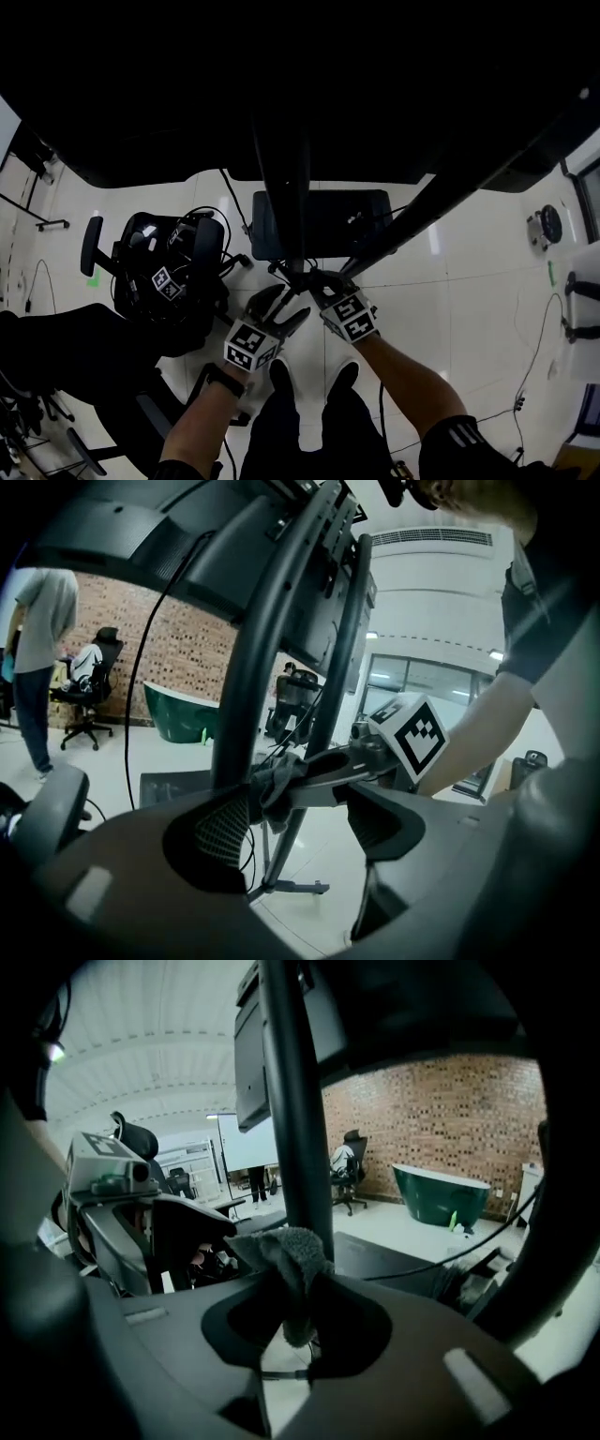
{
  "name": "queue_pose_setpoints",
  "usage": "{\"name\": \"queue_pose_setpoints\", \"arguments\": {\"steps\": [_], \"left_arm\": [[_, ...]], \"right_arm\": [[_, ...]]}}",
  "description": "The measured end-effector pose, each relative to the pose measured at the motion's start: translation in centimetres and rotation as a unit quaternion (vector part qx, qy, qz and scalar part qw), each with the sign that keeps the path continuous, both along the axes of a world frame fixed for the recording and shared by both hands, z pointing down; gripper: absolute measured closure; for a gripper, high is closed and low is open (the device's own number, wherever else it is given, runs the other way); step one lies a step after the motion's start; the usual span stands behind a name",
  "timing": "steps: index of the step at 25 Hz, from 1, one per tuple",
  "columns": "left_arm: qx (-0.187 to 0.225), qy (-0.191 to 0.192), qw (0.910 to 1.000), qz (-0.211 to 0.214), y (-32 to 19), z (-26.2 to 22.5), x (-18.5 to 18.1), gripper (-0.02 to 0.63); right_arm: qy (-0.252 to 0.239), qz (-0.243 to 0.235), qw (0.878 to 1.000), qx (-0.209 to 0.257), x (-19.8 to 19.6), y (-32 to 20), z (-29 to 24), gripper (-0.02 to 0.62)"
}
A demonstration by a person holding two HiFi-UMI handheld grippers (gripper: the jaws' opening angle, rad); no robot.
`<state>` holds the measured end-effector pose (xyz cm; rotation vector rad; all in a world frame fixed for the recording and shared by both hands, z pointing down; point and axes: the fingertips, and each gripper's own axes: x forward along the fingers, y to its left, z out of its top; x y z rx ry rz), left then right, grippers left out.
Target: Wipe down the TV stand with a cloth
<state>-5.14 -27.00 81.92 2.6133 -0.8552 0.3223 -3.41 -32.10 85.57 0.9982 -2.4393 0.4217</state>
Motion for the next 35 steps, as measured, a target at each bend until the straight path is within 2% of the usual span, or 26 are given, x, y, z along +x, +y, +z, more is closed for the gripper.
{"name": "queue_pose_setpoints", "arguments": {"steps": [6,11,16,23,29,35], "left_arm": [[0.057,0.027,0.9979,0.012,3.6,-11.4,2.1,0.255],[0.103,0.059,0.9927,0.021,4.0,-20.7,5.3,0.255],[0.146,0.079,0.9856,0.034,5.5,-28.3,8.6,0.255],[0.203,0.089,0.9745,0.037,5.6,-37.3,10.3,0.255],[0.255,0.077,0.9622,0.055,6.1,-44.0,12.5,0.255],[0.320,0.076,0.9424,0.060,5.1,-51.4,13.9,0.255]], "right_arm": [[-0.031,-0.014,0.997,0.075,3.1,4.2,-14.0,0.526],[-0.036,-0.008,0.991,0.131,6.3,4.4,-24.7,0.526],[-0.048,-0.007,0.981,0.187,9.4,5.6,-33.7,0.526],[-0.061,-0.004,0.966,0.252,12.6,5.6,-43.7,0.526],[-0.054,0.003,0.950,0.309,16.5,5.1,-52.5,0.526],[-0.037,-0.001,0.930,0.366,19.2,3.2,-62.0,0.526]]}}
